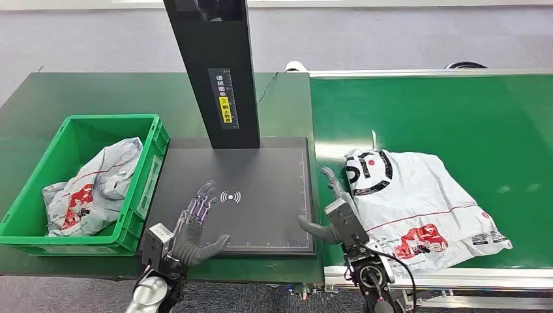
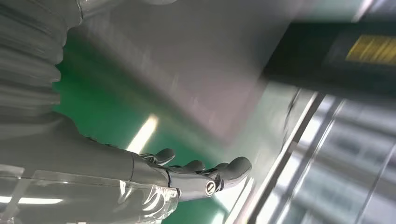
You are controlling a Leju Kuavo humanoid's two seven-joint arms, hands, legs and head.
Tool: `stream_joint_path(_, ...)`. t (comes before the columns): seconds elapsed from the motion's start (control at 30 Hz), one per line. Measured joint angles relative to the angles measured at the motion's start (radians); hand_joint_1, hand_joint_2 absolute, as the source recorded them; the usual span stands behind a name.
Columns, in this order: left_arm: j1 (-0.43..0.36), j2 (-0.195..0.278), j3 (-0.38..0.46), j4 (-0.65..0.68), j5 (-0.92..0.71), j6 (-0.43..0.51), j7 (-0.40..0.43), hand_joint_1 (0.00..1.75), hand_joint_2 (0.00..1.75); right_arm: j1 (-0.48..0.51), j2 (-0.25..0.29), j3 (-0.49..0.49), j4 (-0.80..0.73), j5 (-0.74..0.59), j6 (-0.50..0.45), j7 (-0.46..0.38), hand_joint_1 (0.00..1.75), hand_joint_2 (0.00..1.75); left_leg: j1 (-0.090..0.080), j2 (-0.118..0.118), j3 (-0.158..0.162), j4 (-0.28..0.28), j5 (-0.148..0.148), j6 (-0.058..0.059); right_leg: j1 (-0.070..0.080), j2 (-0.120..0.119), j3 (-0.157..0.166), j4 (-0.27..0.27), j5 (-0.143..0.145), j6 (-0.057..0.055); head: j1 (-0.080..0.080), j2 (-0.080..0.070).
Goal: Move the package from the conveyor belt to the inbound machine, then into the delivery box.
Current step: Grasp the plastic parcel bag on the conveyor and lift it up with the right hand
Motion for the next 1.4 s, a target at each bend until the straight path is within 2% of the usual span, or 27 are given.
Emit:
stream_joint_path(0.13, 0.0, 0.002, 0.005, -0.007, -0.004, 0.0, 0.009, 0.0, 1.75, -0.024, -0.027, -0.052, -0.01, 0.11, -0.082, 0.044, 0.0, 1.75, 0.0, 0.0, 0.0, 0.0, 0.0, 0.0, 0.0, 0.0, 0.0, 0.0, 0.0, 0.0, 0.0, 0.0)
stream_joint_path(0.27, 0.0, 0.002, 0.008, -0.014, -0.011, -0.001, 0.012, 0.0, 1.75, -0.036, -0.04, -0.098, -0.016, 0.148, -0.093, 0.048, 0.0, 1.75, 0.0, 0.0, 0.0, 0.0, 0.0, 0.0, 0.0, 0.0, 0.0, 0.0, 0.0, 0.0, 0.0, 0.0)
stream_joint_path(1.4, 0.0, 0.002, 0.01, -0.017, -0.012, -0.001, 0.012, 0.0, 1.75, -0.04, -0.045, -0.136, -0.018, 0.154, -0.094, 0.048, 0.0, 1.75, 0.0, 0.0, 0.0, 0.0, 0.0, 0.0, 0.0, 0.0, 0.0, 0.0, 0.0, 0.0, 0.0, 0.0)
